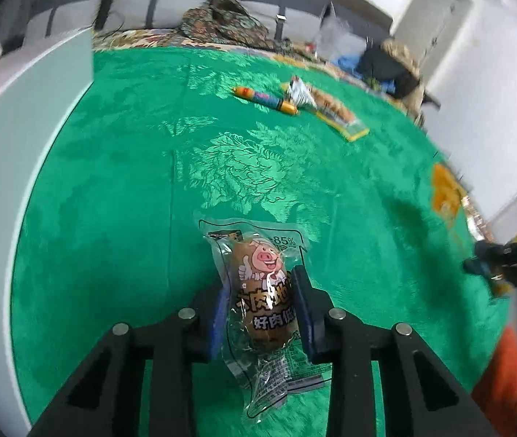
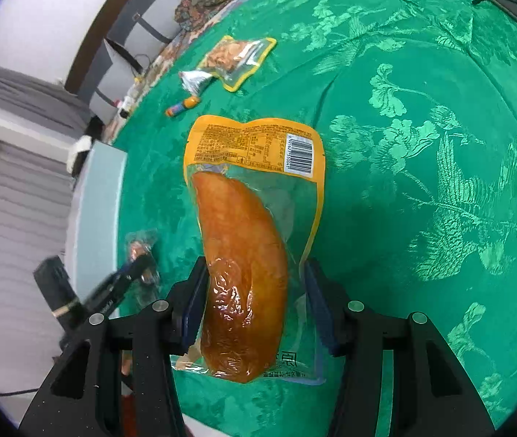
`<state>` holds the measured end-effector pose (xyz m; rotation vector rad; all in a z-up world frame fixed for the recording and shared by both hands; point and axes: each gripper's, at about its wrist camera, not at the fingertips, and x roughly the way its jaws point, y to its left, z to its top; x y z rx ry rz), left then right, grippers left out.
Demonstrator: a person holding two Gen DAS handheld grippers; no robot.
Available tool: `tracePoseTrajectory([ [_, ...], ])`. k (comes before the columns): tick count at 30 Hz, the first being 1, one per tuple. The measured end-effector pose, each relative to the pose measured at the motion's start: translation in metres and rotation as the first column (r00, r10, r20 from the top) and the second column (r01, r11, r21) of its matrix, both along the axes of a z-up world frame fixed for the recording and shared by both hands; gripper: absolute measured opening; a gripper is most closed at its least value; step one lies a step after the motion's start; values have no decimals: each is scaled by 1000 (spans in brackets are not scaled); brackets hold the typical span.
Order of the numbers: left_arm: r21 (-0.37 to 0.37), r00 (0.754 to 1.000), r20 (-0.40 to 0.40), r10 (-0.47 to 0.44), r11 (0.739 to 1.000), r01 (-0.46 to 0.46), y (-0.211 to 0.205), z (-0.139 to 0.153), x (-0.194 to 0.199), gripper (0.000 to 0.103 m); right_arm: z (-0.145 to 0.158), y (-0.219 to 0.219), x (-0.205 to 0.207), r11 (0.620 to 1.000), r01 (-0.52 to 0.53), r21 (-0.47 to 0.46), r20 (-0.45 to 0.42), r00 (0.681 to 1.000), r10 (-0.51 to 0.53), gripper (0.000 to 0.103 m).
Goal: Organize snacks
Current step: 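Carry both packets over the white box and open both grippers, then move both grippers back from the white box to the table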
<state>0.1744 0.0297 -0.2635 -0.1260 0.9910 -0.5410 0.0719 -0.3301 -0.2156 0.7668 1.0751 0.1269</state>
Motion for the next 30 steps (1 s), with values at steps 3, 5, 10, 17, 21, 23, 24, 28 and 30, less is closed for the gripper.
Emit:
tracePoseTrajectory([
  [3,-83,1000,-12,25,996,-26,12,11,-8,31,3,1,1,1000,8,24,7,1000,-8,54],
  [5,-139,999,-9,46,989,-46,19,25,-11,31,5,4,5,1000,1,30,11,1000,-2,54],
  [10,-270,993,38,111,958,-96,46,76,-11,31,20,29,23,998,-66,22,35,997,66,54],
  [17,-325,957,154,245,927,-186,136,161,-6,30,77,113,83,970,-242,35,153,960,234,54],
  [21,-202,920,207,333,935,-292,207,180,-1,29,123,205,129,914,-403,36,255,888,382,54],
  [23,-137,910,207,358,932,-335,233,176,4,28,140,255,148,879,-477,17,288,844,453,54],
  [24,-86,906,210,368,930,-358,249,171,7,28,146,282,155,860,-510,2,300,821,486,54],
  [28,42,895,165,415,903,-427,286,136,14,52,157,379,179,807,-586,-78,342,744,574,77],
  [30,85,877,139,460,877,-473,301,118,16,74,150,421,193,787,-610,-97,324,728,604,80],
])
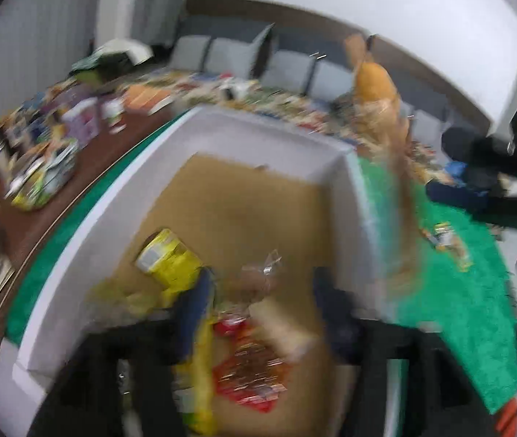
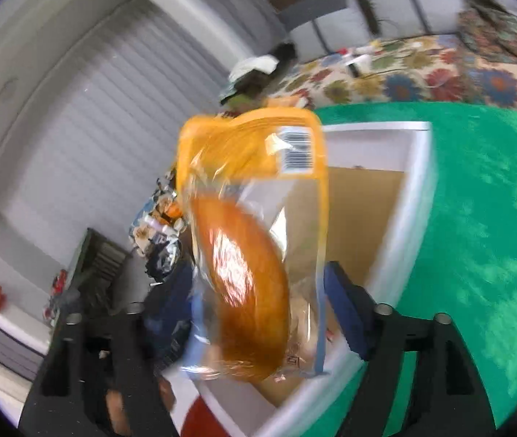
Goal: Organize snacks
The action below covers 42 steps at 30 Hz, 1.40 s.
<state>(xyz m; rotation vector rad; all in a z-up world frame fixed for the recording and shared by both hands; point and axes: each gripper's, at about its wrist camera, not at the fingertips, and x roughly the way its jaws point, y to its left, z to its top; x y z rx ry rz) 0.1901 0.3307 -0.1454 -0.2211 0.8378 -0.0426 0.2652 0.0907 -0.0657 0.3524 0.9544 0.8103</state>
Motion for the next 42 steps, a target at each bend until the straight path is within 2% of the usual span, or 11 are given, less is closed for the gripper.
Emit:
tracePoseTrajectory([
  [3,21,999,1,52,998,-52,11,-14,-11,78,-10,25,11,999,-24,-35,-40,999,22,80],
  [6,15,997,17,74,997,-75,11,-21,-24,79,-14,7,3,999,-14,-32,-11,1000,14,80],
  [9,-13,998,33,50,999,-49,-6,-19,-29,79,-26,-26,-5,993,27,-117,28,999,-23,80],
  [14,-44,994,61,-88,995,90,-77,-4,-33,82,-65,-91,-15,965,137,-223,10,990,-138,80],
  [21,-59,933,58,-356,931,359,-217,-11,-46,96,-102,-173,-48,906,267,-328,23,961,-275,80],
  [23,-62,915,27,-402,913,403,-251,-23,-45,98,-112,-197,-61,878,309,-364,40,948,-317,80],
  [26,-49,891,-72,-448,894,446,-300,-74,-31,99,-131,-230,-80,825,377,-421,60,919,-390,80],
  [30,20,881,-177,-438,894,448,-331,-132,-5,99,-157,-272,-95,739,466,-487,73,865,-497,80],
  [33,143,905,-109,-411,894,424,-341,-139,2,101,-169,-294,-104,688,516,-511,100,830,-548,80],
  [35,179,908,-126,-400,891,417,-347,-144,15,103,-173,-300,-105,668,534,-518,115,817,-565,80],
  [42,198,913,-118,-389,892,406,-361,-148,63,103,-186,-306,-102,585,599,-547,229,779,-584,81],
])
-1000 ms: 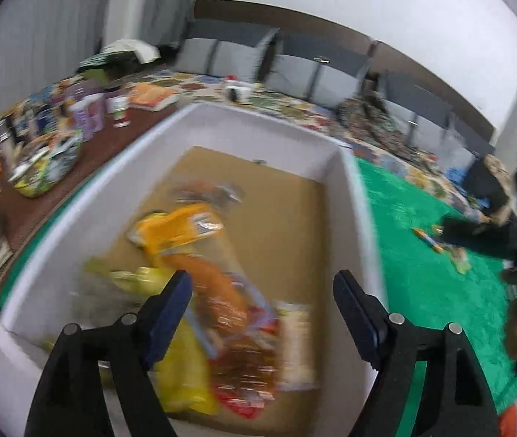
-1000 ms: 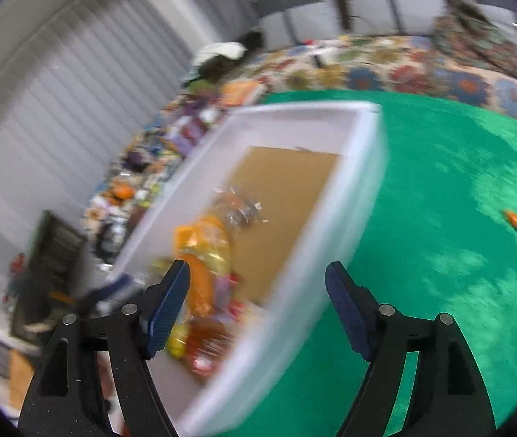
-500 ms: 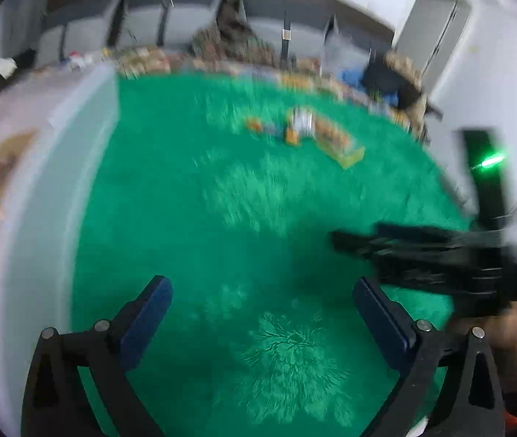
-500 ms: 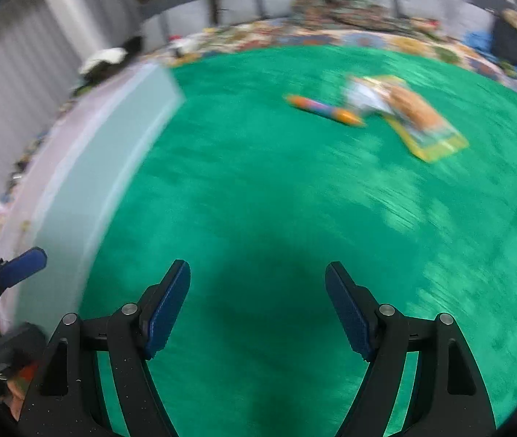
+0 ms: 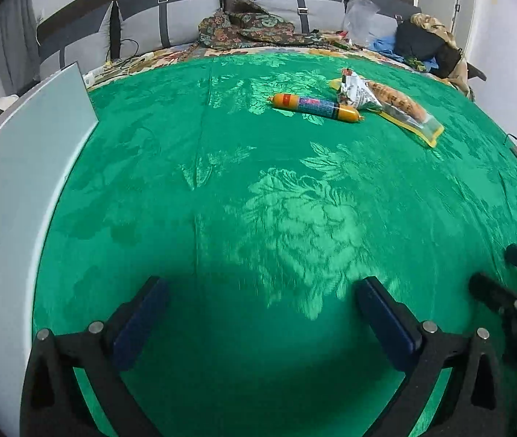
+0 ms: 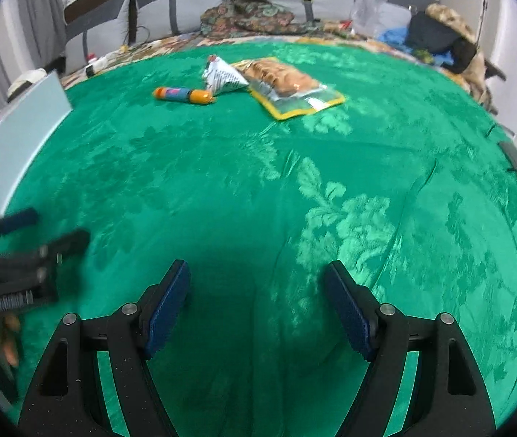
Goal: Organize snacks
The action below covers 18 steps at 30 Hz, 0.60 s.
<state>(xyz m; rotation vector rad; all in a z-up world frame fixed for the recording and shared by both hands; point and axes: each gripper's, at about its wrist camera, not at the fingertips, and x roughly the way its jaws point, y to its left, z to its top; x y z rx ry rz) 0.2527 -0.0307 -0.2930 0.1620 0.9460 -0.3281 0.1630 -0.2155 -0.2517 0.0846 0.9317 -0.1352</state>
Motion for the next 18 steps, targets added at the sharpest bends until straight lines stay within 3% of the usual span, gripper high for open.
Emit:
tracePoseTrajectory([
  [4,-2,1000,-1,5,1000,-5,0,-2,7,103,0,3,1,1000,-11,-22,20,1000,11,85],
  [18,-1,1000,-2,5,1000,-5,0,-2,7,103,0,3,-1,1000,-12,-29,21,1000,12,86],
])
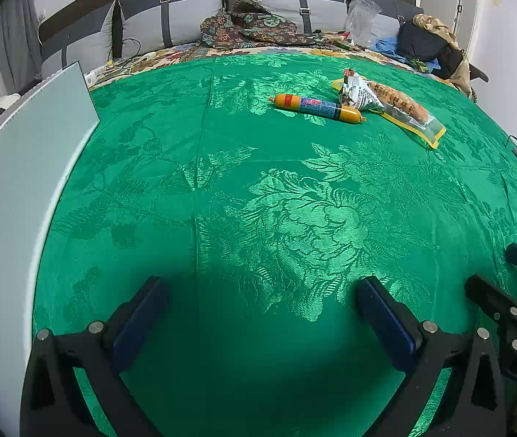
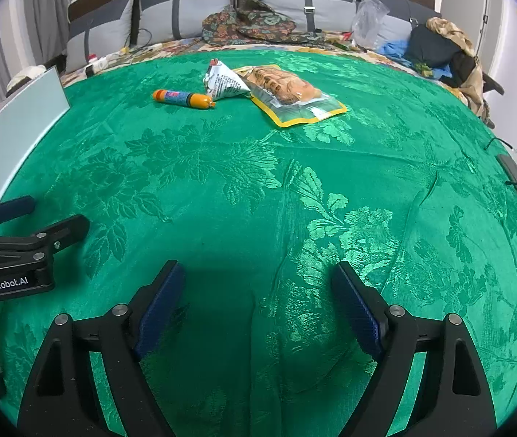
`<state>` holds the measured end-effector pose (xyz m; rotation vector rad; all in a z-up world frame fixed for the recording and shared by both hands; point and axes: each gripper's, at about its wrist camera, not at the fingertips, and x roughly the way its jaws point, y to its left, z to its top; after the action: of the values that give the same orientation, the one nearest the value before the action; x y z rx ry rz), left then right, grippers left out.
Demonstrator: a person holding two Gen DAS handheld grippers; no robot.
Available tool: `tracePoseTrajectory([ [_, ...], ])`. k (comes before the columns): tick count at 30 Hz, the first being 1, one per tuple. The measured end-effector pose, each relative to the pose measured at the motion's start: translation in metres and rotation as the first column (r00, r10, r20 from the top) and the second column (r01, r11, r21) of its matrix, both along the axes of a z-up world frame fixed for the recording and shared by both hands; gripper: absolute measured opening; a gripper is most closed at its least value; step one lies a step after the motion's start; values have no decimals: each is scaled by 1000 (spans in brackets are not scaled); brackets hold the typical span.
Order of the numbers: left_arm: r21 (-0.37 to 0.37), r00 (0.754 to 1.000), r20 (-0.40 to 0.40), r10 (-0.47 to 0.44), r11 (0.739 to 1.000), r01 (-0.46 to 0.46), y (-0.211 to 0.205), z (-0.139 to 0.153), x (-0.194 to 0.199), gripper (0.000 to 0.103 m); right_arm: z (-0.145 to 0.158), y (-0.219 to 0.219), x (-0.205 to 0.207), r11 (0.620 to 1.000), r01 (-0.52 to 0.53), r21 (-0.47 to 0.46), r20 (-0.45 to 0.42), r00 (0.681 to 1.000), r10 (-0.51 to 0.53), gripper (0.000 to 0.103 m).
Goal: Organize snacks
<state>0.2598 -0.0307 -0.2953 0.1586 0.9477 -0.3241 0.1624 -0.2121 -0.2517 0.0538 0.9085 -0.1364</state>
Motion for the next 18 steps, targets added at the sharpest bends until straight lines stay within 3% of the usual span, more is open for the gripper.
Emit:
tracePoseTrajectory([
  [18,0,1000,0,0,1000,0,0,0,0,103,0,1,-1,1000,-3,7,1,1000,3,88],
])
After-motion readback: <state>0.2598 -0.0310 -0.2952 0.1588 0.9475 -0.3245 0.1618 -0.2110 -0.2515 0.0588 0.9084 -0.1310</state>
